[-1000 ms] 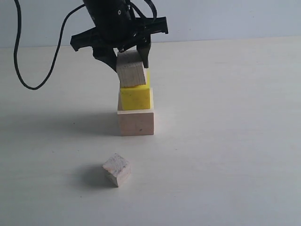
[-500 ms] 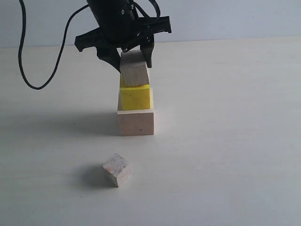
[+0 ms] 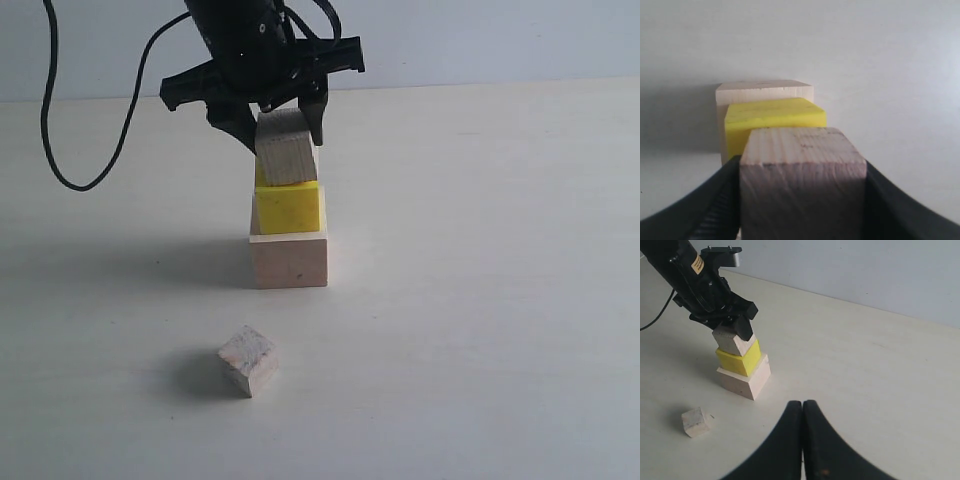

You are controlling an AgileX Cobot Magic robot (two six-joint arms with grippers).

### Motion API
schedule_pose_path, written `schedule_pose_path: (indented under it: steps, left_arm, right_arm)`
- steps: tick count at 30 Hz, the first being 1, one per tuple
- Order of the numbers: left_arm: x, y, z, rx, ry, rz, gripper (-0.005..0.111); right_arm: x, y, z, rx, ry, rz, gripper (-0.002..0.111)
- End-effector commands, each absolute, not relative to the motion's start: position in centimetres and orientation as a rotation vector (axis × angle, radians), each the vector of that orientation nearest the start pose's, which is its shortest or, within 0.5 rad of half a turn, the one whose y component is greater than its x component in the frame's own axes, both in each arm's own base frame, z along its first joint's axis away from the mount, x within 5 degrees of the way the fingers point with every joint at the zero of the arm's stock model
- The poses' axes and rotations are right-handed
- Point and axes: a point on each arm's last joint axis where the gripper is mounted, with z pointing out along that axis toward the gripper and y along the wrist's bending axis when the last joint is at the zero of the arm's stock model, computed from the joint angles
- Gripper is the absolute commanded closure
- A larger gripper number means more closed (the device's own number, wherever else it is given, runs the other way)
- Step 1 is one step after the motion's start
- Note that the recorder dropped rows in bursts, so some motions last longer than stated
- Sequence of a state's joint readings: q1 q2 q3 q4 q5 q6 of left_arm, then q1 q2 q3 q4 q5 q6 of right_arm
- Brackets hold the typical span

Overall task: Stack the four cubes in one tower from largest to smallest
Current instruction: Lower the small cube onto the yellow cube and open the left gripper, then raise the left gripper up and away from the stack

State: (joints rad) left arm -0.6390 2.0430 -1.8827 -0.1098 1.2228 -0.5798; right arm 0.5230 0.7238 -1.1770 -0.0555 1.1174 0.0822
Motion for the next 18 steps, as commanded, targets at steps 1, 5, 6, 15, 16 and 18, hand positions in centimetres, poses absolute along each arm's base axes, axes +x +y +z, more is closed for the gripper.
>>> schedule_pose_path:
  steps: [1,5,6,15,16,18]
  left_arm:
    - [34.73,-27.09,27.41,0.063,2.95,-0.369,0.103]
    - [34.74,-27.07,27.41,0.064,2.949,-0.366,0.079]
    - [34.74,-27.07,27.41,0.064,2.949,-0.366,0.073]
    - [34.71,-27.11,27.41,0.055,2.952,-0.374,0.031]
    - [34.7,-27.12,27.41,0.055,2.953,-0.376,0.031]
    - [34.7,-27.12,27.41,0.051,2.953,-0.377,0.031]
  right_arm:
    - [8.37,4.33,43.69,-0.469,2.099,0.289,0.108]
    - [8.37,4.33,43.69,-0.469,2.099,0.289,0.108]
    - [8.37,4.33,43.69,-0.469,2.099,0.289,0.108]
    - [8.36,4.32,43.66,-0.47,2.103,0.288,0.108]
    - [8.36,4.32,43.66,-0.472,2.103,0.287,0.108]
    - [8.35,4.32,43.65,-0.472,2.105,0.286,0.108]
